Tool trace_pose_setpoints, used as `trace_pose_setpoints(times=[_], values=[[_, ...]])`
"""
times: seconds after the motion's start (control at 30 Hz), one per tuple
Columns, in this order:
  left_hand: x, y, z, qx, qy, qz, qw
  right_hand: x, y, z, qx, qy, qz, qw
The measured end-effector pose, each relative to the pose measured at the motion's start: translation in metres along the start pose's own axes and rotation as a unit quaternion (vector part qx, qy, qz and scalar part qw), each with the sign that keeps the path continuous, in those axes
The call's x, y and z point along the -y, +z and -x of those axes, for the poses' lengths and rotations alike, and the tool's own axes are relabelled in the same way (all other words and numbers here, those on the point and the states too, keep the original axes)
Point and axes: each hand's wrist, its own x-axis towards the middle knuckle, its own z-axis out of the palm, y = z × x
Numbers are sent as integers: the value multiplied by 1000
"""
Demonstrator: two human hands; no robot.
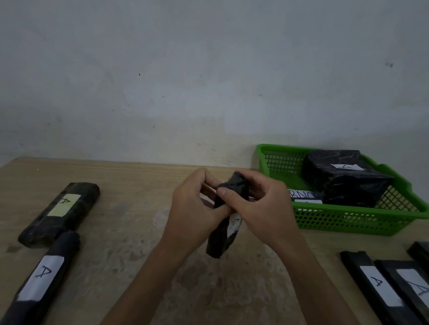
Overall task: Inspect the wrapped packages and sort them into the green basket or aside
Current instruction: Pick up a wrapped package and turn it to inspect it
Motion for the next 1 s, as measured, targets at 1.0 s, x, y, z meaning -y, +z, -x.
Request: trace_pose_setpoints(times=[1.0], values=[[-3,-2,-2,69,-84,137,985,1,-23,-10,-1,46,-80,996]])
